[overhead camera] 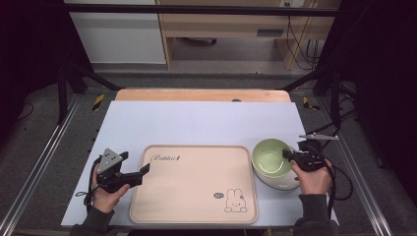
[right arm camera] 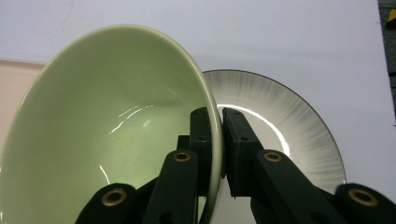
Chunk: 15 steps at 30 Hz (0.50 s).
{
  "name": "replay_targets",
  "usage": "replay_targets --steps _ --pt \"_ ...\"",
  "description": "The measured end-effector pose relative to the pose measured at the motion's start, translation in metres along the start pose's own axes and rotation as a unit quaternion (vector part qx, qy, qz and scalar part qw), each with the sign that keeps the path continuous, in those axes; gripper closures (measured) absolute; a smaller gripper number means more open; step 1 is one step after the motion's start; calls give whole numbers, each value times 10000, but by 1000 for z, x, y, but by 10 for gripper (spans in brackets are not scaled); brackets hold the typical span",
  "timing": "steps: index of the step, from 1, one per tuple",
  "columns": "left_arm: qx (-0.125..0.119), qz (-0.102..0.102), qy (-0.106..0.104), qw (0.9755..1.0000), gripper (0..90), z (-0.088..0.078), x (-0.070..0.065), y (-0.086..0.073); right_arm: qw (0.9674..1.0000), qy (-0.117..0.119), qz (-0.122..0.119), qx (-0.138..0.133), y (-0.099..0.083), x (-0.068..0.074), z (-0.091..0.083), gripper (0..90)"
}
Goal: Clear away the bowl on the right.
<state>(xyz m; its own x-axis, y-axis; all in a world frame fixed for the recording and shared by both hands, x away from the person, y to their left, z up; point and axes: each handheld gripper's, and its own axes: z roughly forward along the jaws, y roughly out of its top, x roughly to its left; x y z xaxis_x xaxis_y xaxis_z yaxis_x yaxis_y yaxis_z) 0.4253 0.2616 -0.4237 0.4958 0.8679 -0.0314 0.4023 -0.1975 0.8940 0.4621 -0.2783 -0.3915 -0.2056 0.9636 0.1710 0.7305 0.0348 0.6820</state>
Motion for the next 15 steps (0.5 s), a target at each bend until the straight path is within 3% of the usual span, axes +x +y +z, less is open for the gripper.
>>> replay_targets --steps 15 --pt "13 15 9 10000 102 1 -1 -1 9991 343 -240 -86 6 23 -2 832"
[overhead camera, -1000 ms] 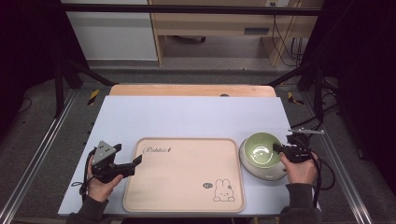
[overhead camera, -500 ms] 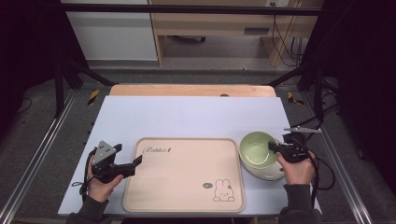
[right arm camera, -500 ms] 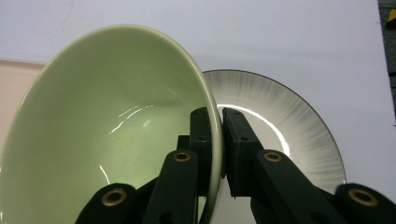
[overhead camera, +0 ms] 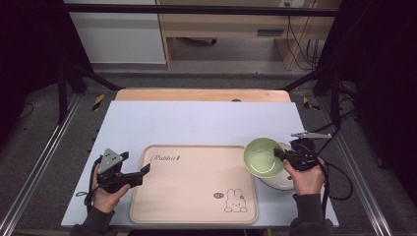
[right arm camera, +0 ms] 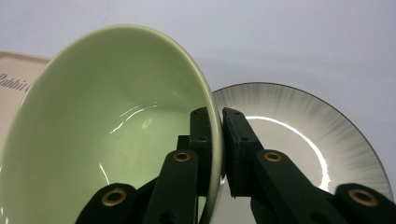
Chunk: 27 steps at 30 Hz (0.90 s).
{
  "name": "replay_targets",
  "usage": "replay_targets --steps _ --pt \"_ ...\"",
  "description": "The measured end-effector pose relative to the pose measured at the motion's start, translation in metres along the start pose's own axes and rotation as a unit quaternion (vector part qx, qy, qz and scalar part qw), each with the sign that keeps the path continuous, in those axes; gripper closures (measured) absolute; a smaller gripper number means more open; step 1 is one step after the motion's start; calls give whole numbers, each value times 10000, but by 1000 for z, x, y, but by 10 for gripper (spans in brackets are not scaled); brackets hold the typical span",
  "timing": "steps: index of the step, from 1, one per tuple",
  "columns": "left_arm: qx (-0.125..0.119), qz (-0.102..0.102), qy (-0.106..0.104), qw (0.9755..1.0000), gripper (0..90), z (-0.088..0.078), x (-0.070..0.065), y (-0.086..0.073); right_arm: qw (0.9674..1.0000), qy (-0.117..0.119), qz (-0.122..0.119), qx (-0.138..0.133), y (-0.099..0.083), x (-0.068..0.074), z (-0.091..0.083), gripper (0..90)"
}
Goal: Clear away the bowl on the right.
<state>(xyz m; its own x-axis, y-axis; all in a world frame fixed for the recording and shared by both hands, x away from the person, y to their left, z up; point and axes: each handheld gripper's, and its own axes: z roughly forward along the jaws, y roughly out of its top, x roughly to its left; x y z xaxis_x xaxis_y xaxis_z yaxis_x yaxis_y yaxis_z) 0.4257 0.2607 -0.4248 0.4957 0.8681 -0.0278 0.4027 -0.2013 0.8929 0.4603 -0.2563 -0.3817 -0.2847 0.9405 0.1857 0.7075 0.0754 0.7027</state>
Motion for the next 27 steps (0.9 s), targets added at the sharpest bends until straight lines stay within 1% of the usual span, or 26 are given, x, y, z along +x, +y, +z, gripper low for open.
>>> replay_targets --steps 5,6,15,16,21,23,25,27 --pt "12 2 -3 10000 102 1 0 0 10000 32 -75 18 2 6 1 832" --pt "11 2 -4 10000 102 1 0 0 10000 46 -47 13 3 8 2 832" --pt "12 20 -12 10000 102 0 -1 0 9996 146 -252 66 7 22 7 832" --pt "15 19 -12 10000 102 0 -1 0 9995 160 -243 91 8 24 8 832" --pt "17 21 -12 10000 101 0 -1 0 9989 240 -395 113 13 36 14 832" --pt "10 16 -11 10000 101 0 -1 0 9988 251 -405 123 15 39 16 831" --pt "0 16 -7 10000 101 0 -1 1 9984 275 -485 135 16 43 18 832" --pt "-9 18 -10 10000 101 0 -1 1 9981 318 -513 138 18 48 21 832"
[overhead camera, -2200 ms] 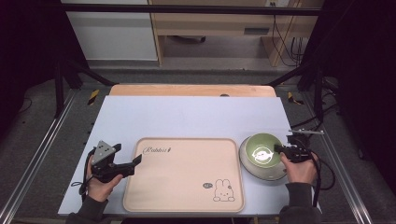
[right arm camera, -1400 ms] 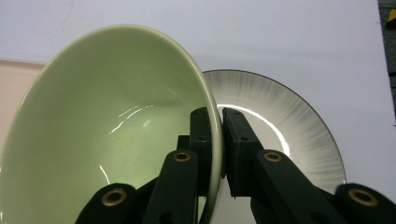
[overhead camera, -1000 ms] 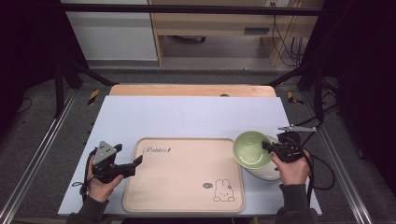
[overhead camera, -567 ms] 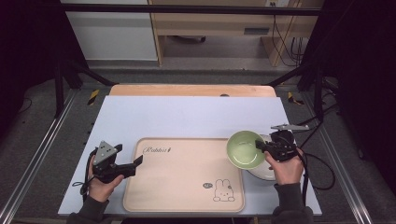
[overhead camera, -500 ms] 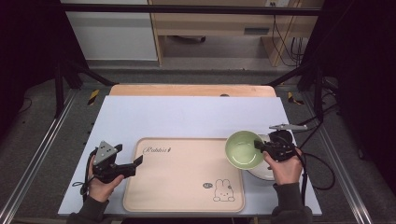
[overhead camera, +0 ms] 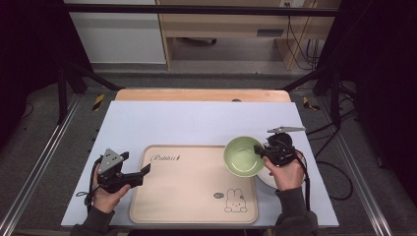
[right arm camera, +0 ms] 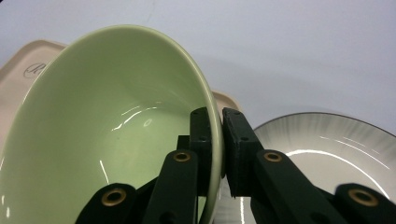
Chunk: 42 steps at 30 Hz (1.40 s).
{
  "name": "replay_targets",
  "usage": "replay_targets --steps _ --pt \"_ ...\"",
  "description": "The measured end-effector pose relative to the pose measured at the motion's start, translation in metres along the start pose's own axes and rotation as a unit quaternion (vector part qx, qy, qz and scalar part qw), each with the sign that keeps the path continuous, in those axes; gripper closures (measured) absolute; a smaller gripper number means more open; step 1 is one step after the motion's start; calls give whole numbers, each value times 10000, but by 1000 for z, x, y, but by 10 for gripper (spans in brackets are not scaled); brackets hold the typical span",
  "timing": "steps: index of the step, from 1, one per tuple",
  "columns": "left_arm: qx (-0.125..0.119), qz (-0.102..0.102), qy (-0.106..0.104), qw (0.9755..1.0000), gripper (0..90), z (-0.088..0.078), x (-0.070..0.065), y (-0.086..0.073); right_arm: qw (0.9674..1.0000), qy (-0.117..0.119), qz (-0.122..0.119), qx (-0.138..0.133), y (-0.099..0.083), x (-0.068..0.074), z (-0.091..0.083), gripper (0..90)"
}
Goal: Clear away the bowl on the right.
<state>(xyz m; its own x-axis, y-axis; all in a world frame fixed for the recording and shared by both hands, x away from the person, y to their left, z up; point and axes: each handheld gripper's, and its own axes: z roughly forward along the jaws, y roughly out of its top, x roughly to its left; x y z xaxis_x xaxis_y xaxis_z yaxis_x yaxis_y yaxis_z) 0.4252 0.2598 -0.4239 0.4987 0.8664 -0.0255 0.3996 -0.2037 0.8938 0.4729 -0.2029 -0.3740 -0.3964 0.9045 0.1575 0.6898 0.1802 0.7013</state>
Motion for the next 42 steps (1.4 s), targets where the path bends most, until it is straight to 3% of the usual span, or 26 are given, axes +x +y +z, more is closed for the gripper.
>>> replay_targets --steps 33,42 --pt "-23 1 -11 10000 100 -2 0 1 9979 500 -403 13 30 55 36 832" --pt "-32 -5 -19 10000 99 -3 0 1 9973 517 -511 59 34 66 46 831"
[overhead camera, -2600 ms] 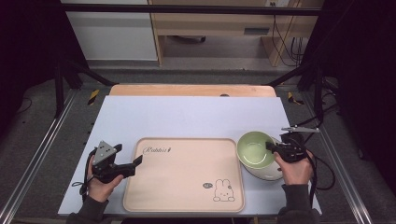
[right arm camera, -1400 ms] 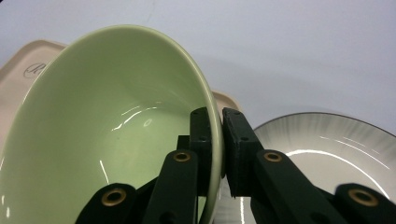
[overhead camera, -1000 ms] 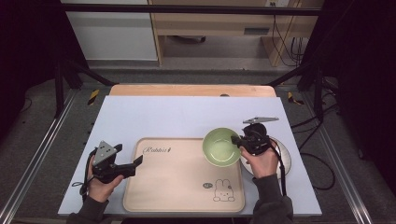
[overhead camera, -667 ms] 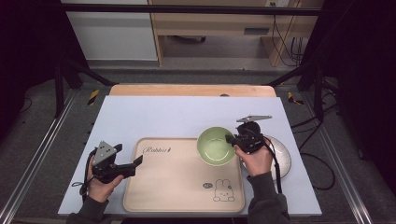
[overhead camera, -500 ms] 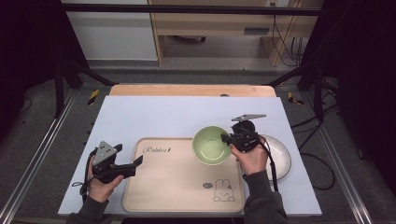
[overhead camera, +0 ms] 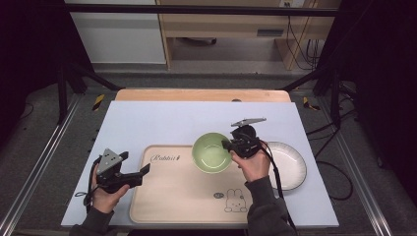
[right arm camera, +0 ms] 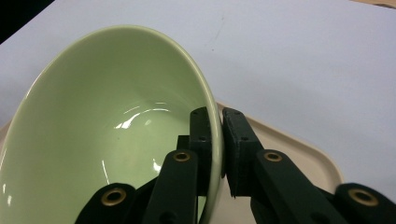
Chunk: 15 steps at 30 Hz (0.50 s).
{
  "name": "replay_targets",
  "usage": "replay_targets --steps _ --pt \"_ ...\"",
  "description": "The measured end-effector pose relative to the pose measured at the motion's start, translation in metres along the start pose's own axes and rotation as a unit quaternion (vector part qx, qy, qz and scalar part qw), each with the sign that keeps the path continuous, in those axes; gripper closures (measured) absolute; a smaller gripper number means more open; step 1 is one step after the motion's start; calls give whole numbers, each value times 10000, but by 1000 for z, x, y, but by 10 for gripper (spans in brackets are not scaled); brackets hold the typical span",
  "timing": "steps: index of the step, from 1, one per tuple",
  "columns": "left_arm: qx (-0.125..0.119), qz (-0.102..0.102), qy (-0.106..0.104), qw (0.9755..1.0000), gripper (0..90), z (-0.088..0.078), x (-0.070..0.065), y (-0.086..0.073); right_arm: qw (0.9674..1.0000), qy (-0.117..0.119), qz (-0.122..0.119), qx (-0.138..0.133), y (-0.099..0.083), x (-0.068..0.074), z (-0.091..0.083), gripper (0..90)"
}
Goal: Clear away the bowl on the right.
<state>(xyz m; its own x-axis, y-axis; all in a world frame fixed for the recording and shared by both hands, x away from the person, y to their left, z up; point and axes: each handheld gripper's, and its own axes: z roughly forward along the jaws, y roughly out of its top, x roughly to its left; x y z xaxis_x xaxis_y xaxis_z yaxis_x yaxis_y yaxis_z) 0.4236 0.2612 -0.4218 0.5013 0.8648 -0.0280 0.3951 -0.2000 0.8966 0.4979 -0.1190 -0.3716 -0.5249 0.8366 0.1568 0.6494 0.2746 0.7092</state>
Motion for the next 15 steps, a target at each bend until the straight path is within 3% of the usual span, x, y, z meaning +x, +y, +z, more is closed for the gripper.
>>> replay_targets --steps 15 --pt "-17 -11 -2 10000 99 0 1 0 9997 202 -33 113 5 16 23 831"
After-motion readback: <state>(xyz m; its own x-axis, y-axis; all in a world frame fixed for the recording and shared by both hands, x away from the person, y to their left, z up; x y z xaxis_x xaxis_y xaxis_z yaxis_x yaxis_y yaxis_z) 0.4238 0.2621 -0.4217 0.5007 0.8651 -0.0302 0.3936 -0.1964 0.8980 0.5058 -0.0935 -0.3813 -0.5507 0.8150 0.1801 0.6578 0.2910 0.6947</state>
